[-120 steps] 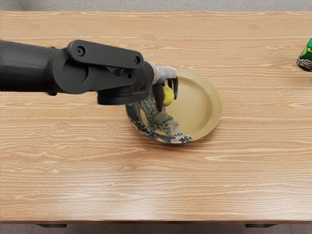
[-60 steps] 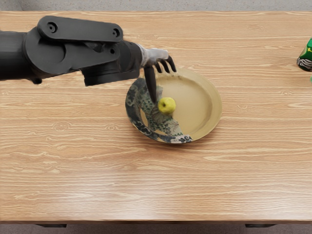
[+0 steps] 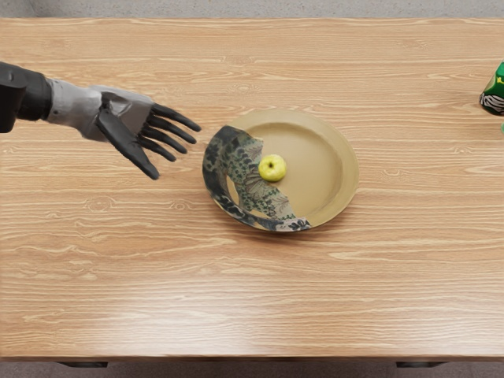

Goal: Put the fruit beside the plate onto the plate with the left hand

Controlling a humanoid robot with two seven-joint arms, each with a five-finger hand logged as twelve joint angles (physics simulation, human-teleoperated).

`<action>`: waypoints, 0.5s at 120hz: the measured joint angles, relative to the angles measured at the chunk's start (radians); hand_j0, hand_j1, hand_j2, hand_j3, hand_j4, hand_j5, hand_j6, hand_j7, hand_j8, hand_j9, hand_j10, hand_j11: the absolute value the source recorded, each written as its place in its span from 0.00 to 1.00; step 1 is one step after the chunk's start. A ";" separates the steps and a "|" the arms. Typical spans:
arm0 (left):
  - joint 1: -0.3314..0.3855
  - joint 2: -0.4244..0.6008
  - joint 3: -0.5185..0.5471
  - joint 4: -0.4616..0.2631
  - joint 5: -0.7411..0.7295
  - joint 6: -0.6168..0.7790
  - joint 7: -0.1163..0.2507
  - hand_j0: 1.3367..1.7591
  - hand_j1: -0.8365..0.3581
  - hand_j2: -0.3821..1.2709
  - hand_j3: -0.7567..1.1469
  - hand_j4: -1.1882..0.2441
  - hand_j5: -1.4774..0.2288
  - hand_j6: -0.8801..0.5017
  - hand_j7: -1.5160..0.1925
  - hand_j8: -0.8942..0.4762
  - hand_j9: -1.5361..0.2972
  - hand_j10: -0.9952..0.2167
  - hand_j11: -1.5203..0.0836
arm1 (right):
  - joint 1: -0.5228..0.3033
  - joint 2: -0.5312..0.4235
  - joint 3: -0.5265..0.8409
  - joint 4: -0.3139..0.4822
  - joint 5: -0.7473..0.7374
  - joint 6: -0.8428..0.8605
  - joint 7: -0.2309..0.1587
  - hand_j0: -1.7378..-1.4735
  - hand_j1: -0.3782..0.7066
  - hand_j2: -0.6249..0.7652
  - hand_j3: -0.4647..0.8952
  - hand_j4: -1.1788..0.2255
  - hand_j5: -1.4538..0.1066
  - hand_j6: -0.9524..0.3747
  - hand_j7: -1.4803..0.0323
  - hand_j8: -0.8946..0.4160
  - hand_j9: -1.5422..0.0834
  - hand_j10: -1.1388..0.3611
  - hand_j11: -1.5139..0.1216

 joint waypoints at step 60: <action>0.154 0.194 -0.026 -0.025 -0.034 -0.021 0.001 0.76 0.74 0.26 0.40 0.66 0.68 0.46 0.70 0.47 0.66 0.62 0.75 | 0.000 0.000 0.001 0.000 -0.001 0.000 0.000 0.30 0.07 0.44 0.34 0.81 0.90 0.69 0.95 0.65 0.92 0.74 0.90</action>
